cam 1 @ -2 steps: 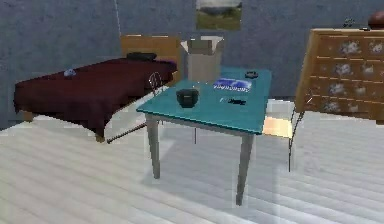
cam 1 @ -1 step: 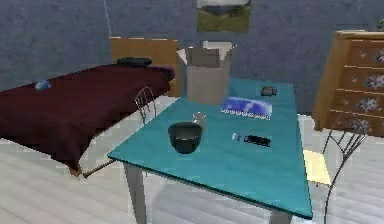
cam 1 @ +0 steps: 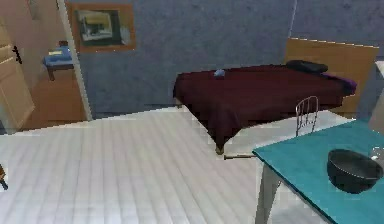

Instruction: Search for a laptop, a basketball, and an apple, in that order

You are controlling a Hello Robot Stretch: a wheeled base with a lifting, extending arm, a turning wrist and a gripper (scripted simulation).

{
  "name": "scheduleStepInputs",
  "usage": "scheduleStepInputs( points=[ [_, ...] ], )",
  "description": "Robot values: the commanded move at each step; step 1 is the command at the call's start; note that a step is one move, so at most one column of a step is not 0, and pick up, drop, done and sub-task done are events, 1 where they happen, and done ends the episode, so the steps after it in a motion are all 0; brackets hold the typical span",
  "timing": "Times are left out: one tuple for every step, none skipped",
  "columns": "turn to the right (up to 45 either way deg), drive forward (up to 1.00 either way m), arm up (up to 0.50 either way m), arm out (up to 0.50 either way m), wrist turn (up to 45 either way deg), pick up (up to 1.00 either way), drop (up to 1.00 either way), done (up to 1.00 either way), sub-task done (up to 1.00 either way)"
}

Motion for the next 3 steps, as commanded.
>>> scheduleStepInputs(
  points=[
    [-45.0,0.0,0.0,0.0,0.0,0.0,0.0,0.0,0.0],
    [-21.0,0.0,0.0,0.0,0.0,0.0,0.0,0.0,0.0],
    [0.0,0.25,0.0,0.0,0.0,0.0,0.0,0.0,0.0]
  ],
)
